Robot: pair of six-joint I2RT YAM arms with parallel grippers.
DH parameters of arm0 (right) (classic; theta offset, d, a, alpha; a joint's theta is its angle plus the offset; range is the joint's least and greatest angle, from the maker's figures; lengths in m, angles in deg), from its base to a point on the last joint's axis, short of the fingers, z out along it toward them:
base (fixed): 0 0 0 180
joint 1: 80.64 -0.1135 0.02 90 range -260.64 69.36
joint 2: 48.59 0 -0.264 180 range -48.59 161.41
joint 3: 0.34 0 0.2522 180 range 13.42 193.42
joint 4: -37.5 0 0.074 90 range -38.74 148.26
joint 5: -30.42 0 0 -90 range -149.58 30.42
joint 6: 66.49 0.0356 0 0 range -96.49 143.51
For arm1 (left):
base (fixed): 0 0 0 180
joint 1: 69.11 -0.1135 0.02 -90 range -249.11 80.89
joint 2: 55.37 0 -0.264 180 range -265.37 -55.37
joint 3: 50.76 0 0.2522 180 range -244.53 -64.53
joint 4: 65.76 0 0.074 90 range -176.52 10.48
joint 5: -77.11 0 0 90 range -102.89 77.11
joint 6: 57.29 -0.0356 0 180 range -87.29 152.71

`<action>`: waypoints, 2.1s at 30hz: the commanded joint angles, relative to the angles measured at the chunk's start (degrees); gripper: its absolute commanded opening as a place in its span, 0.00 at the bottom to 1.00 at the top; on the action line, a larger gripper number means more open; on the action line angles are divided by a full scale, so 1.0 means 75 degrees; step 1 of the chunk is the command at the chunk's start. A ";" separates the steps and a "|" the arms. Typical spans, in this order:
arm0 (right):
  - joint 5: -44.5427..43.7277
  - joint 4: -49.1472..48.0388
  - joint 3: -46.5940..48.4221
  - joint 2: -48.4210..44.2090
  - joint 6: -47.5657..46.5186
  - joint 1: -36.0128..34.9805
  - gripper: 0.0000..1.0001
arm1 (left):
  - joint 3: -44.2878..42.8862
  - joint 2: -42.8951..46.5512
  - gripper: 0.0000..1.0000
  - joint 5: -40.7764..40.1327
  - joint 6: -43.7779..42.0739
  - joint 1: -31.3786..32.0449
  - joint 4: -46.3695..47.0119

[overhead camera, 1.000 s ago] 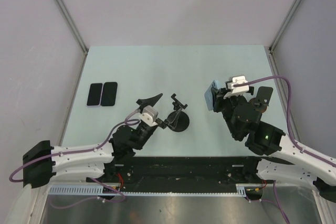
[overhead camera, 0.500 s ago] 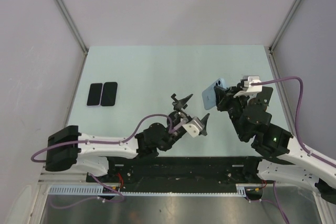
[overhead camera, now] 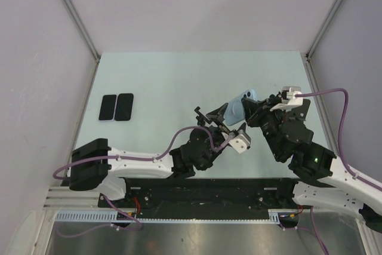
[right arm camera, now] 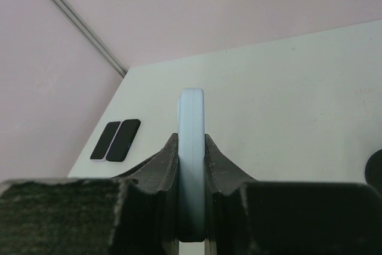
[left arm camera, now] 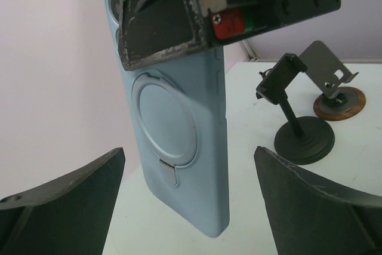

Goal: Remove the phone from the phone stand

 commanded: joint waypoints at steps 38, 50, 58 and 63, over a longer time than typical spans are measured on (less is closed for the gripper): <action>0.1154 -0.1082 0.0446 -0.0716 -0.0815 0.0148 0.91 | -0.0292 0.0857 0.00 -0.1061 0.0398 -0.0270 0.0604; 0.1425 -0.0614 0.0446 -0.0987 -0.1530 0.0276 0.93 | -0.0900 0.3119 0.00 0.1364 0.4101 -0.2729 -0.3799; 0.1647 -0.0192 0.0388 -0.0823 -0.1647 0.0475 0.93 | -0.1206 0.3939 0.00 0.3236 0.6174 -0.5433 -0.6123; 0.1882 -0.0004 0.0294 -0.0671 -0.1788 0.0639 0.93 | -0.1054 0.3871 0.00 0.5125 0.7255 -0.7694 -0.7319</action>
